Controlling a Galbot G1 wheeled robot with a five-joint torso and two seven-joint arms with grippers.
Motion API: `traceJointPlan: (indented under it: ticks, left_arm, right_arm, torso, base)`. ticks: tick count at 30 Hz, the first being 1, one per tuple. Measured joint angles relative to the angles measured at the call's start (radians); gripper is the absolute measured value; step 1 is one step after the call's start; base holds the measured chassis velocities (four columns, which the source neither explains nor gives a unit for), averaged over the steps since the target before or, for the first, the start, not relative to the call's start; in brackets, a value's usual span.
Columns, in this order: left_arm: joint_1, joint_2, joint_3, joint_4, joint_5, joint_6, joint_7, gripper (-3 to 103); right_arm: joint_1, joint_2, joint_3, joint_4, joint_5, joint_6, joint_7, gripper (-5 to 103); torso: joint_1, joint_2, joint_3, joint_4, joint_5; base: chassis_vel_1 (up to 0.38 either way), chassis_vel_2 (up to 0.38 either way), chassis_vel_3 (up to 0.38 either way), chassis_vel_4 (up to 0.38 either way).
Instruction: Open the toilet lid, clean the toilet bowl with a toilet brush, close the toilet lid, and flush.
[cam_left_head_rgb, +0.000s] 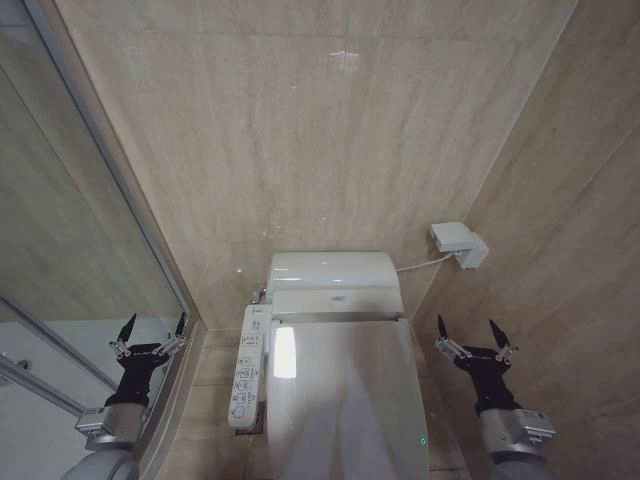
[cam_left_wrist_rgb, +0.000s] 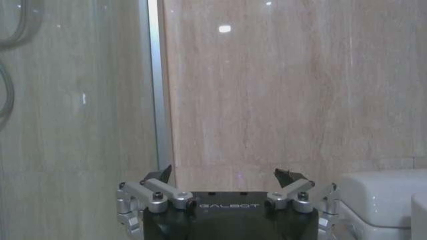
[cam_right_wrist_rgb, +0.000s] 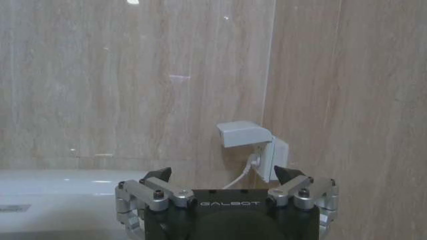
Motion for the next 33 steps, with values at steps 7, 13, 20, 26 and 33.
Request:
traceJointPlan:
  ticks: [7,13,20,26,33]
  left_arm:
    - [0.001,0.000,-0.002,0.000,0.005,-0.005,0.003,100]
    - [0.002,0.000,-0.002,0.000,0.006,-0.005,0.004,100]
    - [0.002,0.000,-0.002,0.000,0.006,-0.006,0.004,100]
    - [0.002,0.000,-0.002,0.000,0.007,-0.006,0.004,100]
    - [0.002,0.000,-0.002,0.000,0.007,-0.006,0.004,100]
  right_arm:
    - [0.000,0.000,0.000,0.000,0.000,0.000,0.000,100]
    - [0.000,0.000,0.000,0.000,0.000,0.000,0.000,100]
    - [0.000,0.000,0.000,0.000,0.000,0.000,0.000,100]
    - [0.000,0.000,0.000,0.000,0.000,0.000,0.000,100]
    - [0.000,0.000,0.000,0.000,0.000,0.000,0.000,100]
  torso:
    - [0.000,0.000,0.000,0.0000,0.0000]
    - [0.000,0.000,0.000,0.0000,0.0000]
    - [0.000,0.000,0.000,0.0000,0.0000]
    - [0.000,0.000,0.000,-0.0001,0.0000]
    - [0.000,0.000,0.000,0.0000,-0.0001]
  base:
    - [0.000,0.000,0.000,0.000]
    - [0.000,0.000,0.000,0.000]
    - [0.000,0.000,0.000,0.000]
    - [0.022,-0.025,-0.022,0.024]
    - [0.152,-0.147,-0.144,0.161]
